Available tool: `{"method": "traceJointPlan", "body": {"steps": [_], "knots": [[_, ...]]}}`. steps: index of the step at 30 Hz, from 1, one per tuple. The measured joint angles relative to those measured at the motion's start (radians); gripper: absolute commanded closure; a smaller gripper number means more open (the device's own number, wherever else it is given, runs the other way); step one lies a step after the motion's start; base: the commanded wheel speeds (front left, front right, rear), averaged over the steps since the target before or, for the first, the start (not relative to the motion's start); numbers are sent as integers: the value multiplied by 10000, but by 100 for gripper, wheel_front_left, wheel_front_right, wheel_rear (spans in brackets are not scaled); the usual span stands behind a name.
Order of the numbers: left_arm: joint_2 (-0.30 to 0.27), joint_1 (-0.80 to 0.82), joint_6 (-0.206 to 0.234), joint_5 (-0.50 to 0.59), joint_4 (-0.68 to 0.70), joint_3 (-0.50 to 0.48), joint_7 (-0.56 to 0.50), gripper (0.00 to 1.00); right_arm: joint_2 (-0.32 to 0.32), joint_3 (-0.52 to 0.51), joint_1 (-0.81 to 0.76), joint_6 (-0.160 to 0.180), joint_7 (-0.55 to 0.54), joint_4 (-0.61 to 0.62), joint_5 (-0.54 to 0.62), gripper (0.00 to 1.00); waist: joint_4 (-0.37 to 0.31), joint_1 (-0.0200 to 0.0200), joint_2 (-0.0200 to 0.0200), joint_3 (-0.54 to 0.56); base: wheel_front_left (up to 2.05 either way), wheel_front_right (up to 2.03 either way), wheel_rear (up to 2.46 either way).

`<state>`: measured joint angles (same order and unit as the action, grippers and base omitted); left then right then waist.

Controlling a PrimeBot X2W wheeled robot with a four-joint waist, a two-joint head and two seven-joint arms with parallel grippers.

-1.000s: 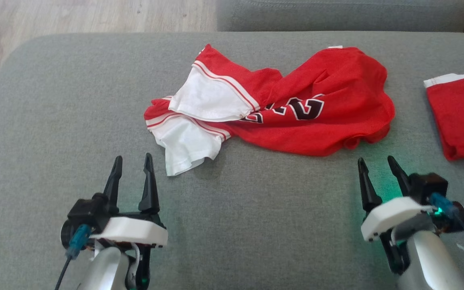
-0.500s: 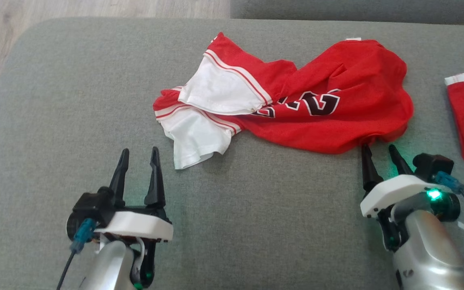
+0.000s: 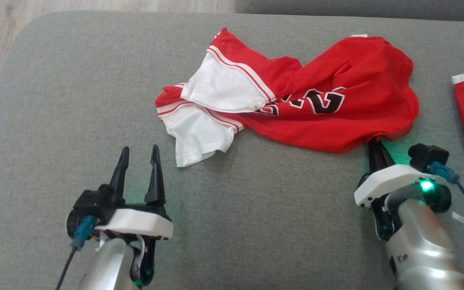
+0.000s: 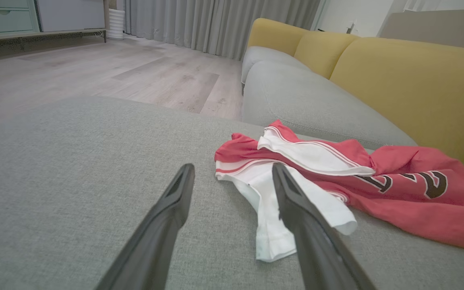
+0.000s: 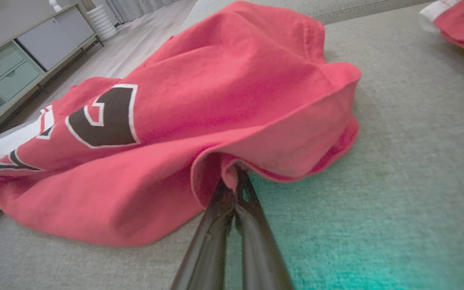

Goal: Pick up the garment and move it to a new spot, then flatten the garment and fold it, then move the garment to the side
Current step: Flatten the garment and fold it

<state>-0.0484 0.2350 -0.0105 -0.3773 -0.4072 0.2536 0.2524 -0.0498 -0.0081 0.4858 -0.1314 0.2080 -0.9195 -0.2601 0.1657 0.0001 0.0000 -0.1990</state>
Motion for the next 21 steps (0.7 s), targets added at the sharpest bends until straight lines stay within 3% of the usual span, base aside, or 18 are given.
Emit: {"method": "traceJointPlan", "body": {"steps": [9,21], "knots": [[12,32,0,2,-29,-270,0,0,2,-443,82,0,224,-102,339,100,-435,-1,0,361,0,0,0],[15,-454,59,-148,15,-23,0,0,13,-1258,-1376,0,-802,2033,838,100,-1213,-2,0,1090,0,0,0]]}}
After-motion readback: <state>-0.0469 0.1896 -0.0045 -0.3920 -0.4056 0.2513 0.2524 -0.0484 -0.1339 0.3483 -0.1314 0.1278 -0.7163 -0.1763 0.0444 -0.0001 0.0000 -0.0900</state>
